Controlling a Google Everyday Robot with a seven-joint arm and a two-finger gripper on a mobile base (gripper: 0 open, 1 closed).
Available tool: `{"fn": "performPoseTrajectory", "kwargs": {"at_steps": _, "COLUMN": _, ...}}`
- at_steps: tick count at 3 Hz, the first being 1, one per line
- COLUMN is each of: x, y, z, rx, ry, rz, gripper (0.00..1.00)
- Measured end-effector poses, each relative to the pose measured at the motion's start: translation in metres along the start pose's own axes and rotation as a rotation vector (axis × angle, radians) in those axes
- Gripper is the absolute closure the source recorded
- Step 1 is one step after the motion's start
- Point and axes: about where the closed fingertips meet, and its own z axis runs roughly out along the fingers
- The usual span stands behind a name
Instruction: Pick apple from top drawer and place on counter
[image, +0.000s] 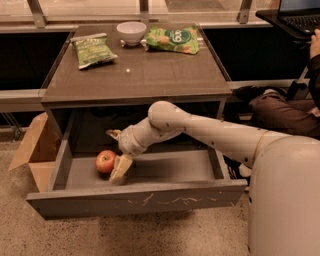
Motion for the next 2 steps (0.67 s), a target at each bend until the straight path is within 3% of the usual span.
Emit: {"fn": "performPoseTrajectory", "kwargs": {"at_steps": 2, "x": -0.0008, "y": 0.0001, "z": 0.0107, "rx": -0.016, "ry": -0.031, "rz": -0.003, "gripper": 0.41}}
